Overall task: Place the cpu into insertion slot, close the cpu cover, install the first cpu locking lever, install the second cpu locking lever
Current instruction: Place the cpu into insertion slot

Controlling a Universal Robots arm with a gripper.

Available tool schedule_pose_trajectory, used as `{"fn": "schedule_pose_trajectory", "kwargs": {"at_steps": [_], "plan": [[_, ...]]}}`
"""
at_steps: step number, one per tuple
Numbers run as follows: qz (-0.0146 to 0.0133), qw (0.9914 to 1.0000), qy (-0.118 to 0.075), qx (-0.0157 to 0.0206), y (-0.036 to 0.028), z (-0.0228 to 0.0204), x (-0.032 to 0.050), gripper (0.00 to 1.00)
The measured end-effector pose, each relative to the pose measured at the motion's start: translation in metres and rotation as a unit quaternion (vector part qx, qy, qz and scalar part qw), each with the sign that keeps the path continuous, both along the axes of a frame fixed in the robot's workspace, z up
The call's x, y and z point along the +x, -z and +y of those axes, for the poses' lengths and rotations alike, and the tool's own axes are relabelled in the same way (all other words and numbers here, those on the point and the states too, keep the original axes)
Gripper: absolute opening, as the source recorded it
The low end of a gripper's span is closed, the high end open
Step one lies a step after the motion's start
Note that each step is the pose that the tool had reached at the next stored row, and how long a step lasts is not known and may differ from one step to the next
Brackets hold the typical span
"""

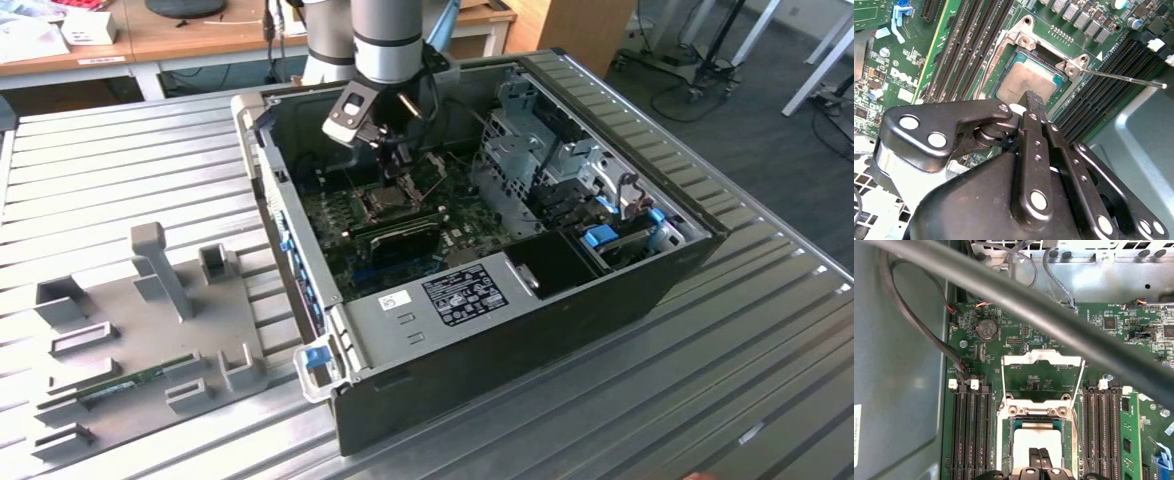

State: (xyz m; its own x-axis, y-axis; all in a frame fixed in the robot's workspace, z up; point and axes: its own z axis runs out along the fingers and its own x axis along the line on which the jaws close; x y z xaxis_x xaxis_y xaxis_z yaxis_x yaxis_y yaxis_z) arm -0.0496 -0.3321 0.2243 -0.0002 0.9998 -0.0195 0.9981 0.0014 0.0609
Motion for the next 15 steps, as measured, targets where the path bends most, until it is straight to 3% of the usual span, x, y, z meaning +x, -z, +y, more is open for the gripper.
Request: {"fn": "schedule_pose_trajectory", "kwargs": {"at_steps": [15], "plan": [[-0.0002, 1.0, 0.0, -0.0001, -0.0033, 0.0, 0.0, 0.1]]}}
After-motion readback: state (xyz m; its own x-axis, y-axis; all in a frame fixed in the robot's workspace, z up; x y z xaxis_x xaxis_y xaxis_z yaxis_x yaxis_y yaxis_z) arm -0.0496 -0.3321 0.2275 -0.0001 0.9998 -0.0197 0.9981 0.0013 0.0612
